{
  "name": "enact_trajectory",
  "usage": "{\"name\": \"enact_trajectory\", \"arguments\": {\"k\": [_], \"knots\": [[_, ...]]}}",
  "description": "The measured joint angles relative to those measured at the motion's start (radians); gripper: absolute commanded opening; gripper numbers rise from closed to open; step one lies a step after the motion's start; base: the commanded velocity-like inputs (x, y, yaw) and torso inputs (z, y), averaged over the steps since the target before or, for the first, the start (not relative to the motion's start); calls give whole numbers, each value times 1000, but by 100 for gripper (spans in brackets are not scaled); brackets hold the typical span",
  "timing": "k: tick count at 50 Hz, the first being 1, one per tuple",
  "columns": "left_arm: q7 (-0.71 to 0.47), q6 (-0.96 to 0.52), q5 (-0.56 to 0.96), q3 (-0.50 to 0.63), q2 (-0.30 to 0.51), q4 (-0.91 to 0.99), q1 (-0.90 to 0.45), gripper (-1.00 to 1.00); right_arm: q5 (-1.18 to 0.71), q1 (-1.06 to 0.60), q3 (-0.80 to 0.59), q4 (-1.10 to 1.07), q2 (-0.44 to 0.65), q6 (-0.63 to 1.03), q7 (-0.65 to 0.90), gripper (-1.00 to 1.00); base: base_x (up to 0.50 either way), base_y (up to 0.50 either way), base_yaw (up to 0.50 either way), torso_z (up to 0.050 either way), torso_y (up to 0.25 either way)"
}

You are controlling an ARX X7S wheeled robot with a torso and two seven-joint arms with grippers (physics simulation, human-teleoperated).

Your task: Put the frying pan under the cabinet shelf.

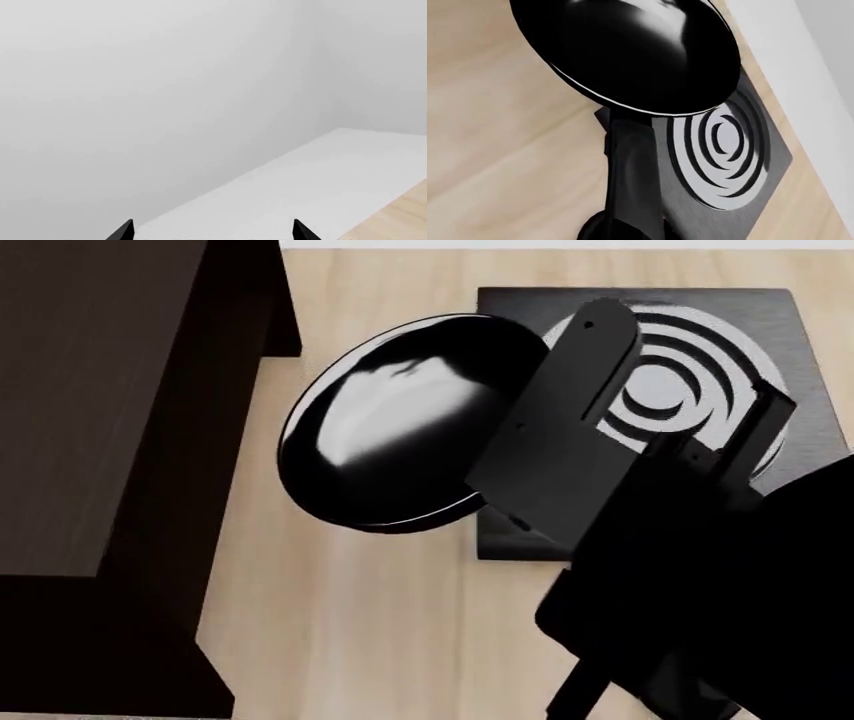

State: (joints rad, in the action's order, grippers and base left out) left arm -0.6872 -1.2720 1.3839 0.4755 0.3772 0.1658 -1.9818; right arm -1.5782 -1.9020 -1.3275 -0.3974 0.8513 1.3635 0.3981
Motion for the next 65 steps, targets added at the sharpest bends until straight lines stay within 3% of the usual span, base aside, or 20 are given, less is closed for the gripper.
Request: {"name": "enact_trajectory", "arguments": {"k": [65], "knots": [[-37,11,62,13,23,9,15,100,338,250,-152,189,-123,-268,-202,-100,0,0,0,0,1]]}}
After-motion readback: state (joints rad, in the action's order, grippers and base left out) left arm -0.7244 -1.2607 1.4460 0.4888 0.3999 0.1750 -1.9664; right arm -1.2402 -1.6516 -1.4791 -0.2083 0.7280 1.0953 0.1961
